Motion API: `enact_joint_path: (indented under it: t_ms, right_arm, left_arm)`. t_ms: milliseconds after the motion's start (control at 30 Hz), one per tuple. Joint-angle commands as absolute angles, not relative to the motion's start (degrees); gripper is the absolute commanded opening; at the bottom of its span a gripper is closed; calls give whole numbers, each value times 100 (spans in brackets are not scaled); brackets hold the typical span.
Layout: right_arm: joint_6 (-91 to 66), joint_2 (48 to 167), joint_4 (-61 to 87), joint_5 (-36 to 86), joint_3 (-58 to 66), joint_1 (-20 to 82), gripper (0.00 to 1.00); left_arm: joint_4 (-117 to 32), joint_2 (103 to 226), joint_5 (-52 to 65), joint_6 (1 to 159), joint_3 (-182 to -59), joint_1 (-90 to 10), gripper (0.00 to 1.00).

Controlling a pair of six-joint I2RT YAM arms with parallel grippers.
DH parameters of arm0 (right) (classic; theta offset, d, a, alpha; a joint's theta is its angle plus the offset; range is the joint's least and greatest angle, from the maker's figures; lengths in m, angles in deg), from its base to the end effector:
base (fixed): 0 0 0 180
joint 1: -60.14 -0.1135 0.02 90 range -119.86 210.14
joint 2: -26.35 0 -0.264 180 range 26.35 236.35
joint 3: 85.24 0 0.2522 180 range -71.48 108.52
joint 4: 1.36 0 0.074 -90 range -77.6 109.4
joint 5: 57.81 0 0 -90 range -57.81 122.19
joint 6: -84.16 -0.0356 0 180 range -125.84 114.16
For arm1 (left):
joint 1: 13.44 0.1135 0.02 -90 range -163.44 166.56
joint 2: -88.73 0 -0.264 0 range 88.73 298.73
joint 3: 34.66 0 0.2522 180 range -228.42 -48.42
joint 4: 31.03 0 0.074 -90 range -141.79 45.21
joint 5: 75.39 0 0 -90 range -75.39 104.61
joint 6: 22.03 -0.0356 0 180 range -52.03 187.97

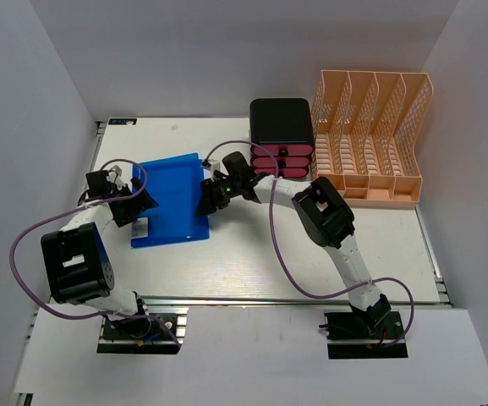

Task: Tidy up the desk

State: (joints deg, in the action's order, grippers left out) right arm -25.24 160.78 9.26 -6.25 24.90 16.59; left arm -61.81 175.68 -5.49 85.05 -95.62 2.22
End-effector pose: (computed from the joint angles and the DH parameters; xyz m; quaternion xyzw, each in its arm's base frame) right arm 0.3604 0.3731 0.1400 -0.3240 0.7869 0.4769 0.2200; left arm 0.2840 0.0669 0.1767 -0.2181 0.9194 -0.1707 0.2795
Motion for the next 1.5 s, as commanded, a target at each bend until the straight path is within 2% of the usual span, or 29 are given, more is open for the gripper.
enact_joint_path:
  t_ms: [0,67,167,267,300,400,567,933,1433,1467]
  right_arm:
    - [-2579,16196,449,-1052,2792,1628,54]
    - [-2623,16231,370,-1096,2766,1611,54]
    - [-2641,16231,238,-1114,2722,1637,45]
    - [-2649,16249,159,-1105,2757,1628,33]
    - [-2649,16258,133,-1114,2775,1637,25]
    - [-2719,16302,80,-1140,2819,1654,12]
    - [-2588,16082,80,-983,2652,1672,0]
    - [-2052,15160,458,-569,2038,1970,0]
    - [-1331,14412,950,-710,753,2331,0]
    - [-1296,14464,985,-701,762,2323,4]
  left_arm:
    - [-6272,17653,-693,8449,-9579,247,98]
    - [-6290,17566,-535,8432,-9571,247,98]
    - [-6228,17267,-359,8432,-9474,247,98]
    - [-6193,16994,-201,8405,-9377,247,98]
    - [-6115,16924,-157,8414,-9342,247,98]
    - [-6044,16774,-130,8432,-9272,247,98]
    - [-6053,16670,-87,8440,-9289,247,98]
    - [-5552,15781,292,8449,-8850,300,98]
    - [-5965,16748,-735,8361,-9026,194,98]
    - [-5938,16774,-945,8379,-8999,194,98]
